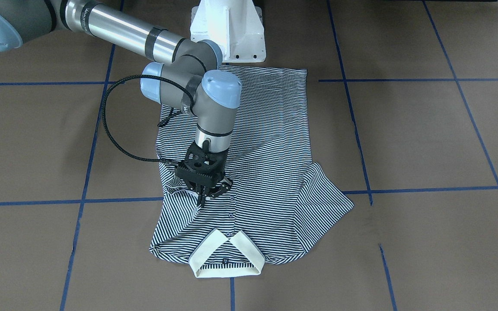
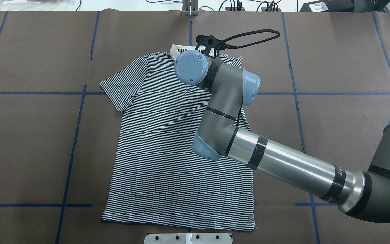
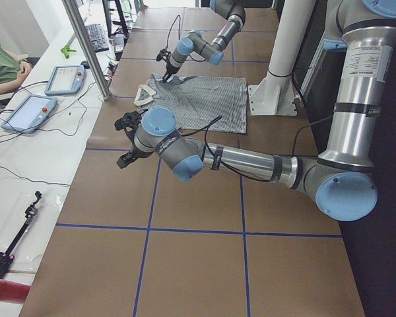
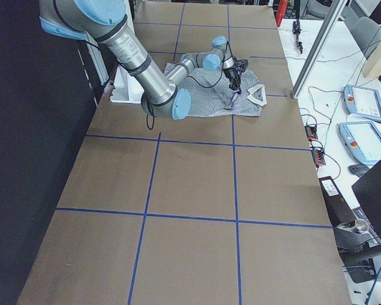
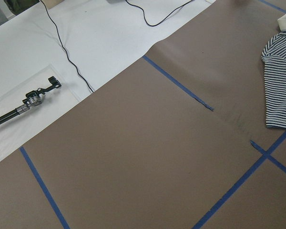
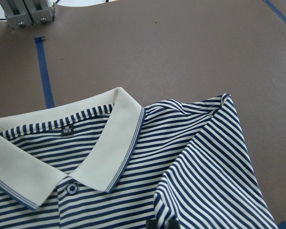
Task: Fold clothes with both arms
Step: 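Grasp the sleeve with the right gripper and fold it onto the shirt back, then withdraw the right gripper while moving the left gripper toward the other sleeve, then grasp the sleeve with the left gripper and fold it onto the shirt back, then move both grippers down to the shirt hem corners nearest the robot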
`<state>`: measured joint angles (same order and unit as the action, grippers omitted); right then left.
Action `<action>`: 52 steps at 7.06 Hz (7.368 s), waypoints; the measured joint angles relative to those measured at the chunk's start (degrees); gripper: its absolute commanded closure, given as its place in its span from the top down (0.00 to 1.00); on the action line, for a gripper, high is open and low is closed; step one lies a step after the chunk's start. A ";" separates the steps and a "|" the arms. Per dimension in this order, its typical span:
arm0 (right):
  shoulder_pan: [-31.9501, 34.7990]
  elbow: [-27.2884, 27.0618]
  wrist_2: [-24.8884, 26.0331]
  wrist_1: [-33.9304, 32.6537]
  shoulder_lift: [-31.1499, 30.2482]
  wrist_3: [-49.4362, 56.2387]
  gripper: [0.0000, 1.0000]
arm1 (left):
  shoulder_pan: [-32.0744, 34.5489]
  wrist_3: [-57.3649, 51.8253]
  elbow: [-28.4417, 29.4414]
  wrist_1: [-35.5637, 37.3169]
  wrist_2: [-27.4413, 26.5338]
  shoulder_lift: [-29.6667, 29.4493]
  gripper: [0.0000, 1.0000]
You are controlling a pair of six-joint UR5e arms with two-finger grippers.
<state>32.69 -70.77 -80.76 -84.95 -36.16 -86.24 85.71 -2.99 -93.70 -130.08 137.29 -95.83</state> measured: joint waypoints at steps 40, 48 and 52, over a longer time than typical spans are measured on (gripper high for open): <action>39.38 -21.09 -49.23 17.62 -40.05 59.34 1.00 | -47.93 74.62 25.71 19.74 -43.67 -46.18 0.99; 28.39 -36.05 -43.94 17.49 -45.86 34.00 1.00 | -48.73 63.83 0.75 19.12 -39.00 -30.86 1.00; -0.41 -51.10 -21.39 16.92 -51.82 2.05 0.95 | -53.01 64.53 -14.85 20.33 -36.08 -20.43 1.00</action>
<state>32.28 -121.87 -102.16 -68.02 -87.98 -84.19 32.70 61.54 -108.55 -109.75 101.21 -116.26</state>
